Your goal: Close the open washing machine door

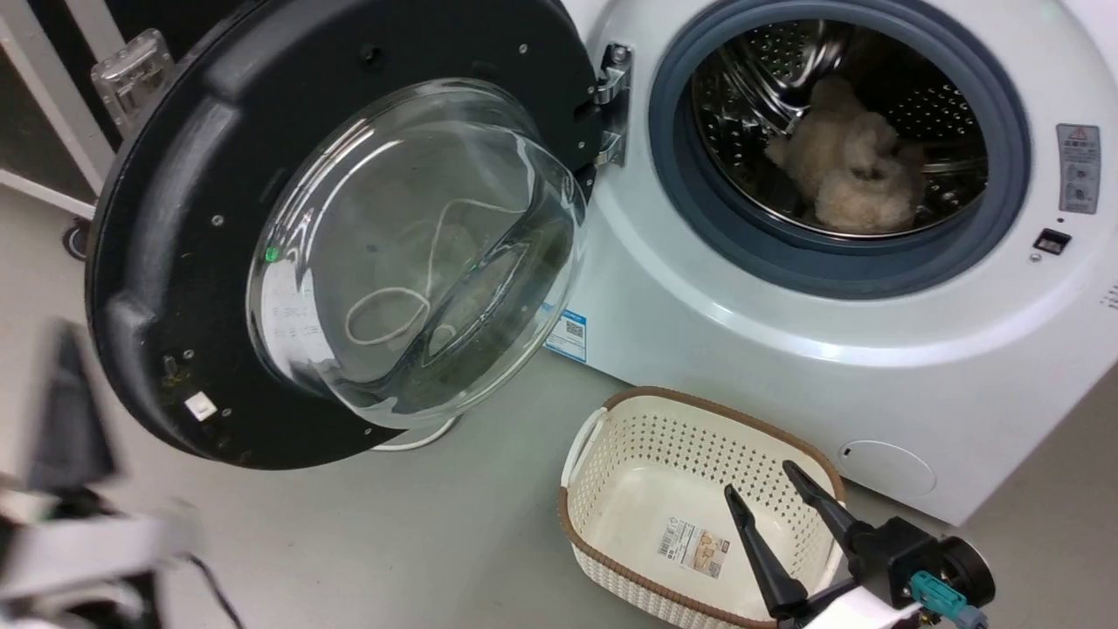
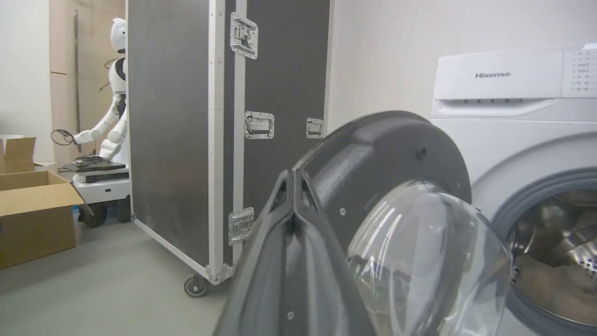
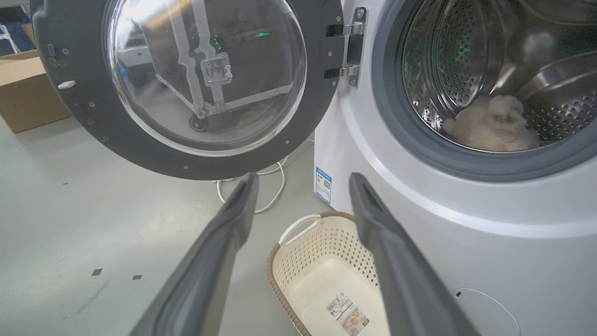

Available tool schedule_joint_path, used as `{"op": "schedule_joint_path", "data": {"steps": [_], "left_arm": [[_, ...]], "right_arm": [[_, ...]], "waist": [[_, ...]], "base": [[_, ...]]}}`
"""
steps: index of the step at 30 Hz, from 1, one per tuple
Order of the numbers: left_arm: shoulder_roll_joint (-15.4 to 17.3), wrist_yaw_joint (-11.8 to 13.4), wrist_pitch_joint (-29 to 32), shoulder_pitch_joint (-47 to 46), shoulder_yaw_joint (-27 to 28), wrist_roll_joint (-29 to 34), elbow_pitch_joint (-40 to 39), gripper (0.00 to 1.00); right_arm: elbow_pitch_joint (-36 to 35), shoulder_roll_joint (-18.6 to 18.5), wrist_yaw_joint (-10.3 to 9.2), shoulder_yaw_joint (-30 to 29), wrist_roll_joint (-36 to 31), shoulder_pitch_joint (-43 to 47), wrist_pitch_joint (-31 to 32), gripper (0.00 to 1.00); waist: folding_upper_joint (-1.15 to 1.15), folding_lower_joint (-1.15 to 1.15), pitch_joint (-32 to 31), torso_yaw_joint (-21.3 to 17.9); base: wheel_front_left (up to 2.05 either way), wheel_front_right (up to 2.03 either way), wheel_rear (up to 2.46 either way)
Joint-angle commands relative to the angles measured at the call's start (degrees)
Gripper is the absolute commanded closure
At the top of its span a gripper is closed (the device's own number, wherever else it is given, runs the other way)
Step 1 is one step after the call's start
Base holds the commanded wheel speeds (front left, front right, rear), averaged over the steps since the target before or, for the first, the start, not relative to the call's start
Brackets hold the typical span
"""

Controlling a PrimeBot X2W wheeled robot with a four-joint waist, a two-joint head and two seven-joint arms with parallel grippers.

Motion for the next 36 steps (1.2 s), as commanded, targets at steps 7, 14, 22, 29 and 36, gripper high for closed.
{"op": "schedule_joint_path", "data": {"steps": [7, 14, 22, 29, 36], "left_arm": [[7.3, -2.1, 3.9, -13.2, 11.4, -14.8, 10.9, 1.00], [14.7, -2.9, 17.3, -25.2, 15.5, -27.8, 28.4, 1.00], [16.4, -3.2, 32.0, -36.6, 18.6, -42.3, 47.2, 1.00], [16.0, -3.3, 44.0, -41.7, 20.2, -50.9, 57.0, 1.00], [15.6, -5.9, 53.3, -39.3, 17.8, -54.5, 57.6, 1.00]], "right_arm": [[-0.2, 0.2, 0.04, -1.3, -0.2, 1.9, -1.6, 0.00], [-0.2, 0.3, 0.04, -0.6, -0.7, 2.1, -2.4, 0.00], [0.9, -0.6, 0.04, 1.1, -0.8, 0.8, -3.4, 0.00], [1.6, -1.4, 0.05, 1.6, -1.0, -0.6, -3.7, 0.00], [1.8, -1.6, 0.05, 0.6, -1.0, -1.2, -3.7, 0.00]], "waist": [[0.00, 0.00, 0.1, 1.5], [0.00, 0.00, 1.8, 1.9], [0.00, 0.00, 4.2, 2.0], [0.00, 0.00, 6.5, 0.6], [0.00, 0.00, 6.6, -1.4]], "base": [[0.00, 0.00, 0.00], [0.00, 0.00, 0.00], [0.00, 0.00, 0.00], [0.00, 0.00, 0.00], [0.00, 0.00, 0.00]]}}
